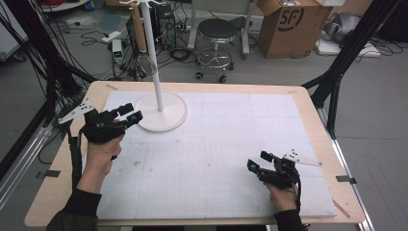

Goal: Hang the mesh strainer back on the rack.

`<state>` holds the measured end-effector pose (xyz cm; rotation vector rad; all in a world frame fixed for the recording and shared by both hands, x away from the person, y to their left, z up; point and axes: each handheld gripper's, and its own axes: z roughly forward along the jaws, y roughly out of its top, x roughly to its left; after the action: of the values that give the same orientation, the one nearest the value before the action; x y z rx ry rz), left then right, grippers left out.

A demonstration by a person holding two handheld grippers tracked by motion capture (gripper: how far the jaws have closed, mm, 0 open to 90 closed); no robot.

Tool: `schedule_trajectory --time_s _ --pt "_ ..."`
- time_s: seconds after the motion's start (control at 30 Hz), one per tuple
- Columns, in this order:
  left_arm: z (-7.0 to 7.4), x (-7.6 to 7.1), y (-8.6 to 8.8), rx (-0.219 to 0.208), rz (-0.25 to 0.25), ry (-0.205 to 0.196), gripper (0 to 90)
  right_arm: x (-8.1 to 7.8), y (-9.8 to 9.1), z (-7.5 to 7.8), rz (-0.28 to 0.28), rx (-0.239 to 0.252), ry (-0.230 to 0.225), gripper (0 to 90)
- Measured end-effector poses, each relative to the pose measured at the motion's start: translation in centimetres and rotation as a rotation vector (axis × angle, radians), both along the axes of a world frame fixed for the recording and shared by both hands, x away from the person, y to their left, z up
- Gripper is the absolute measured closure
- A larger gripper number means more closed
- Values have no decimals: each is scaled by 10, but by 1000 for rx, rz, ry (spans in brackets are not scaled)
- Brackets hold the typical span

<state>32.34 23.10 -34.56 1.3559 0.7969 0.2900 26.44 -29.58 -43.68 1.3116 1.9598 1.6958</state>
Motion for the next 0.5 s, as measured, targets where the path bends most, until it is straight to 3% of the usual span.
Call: schedule_trajectory --time_s 0.33,0.5 --pt "-19 -15 -2 20 -22 15 329 0 0 0 1 -3 -7 182" --pt "-21 -19 -2 17 -31 4 327 0 2 0 5 -4 -8 182"
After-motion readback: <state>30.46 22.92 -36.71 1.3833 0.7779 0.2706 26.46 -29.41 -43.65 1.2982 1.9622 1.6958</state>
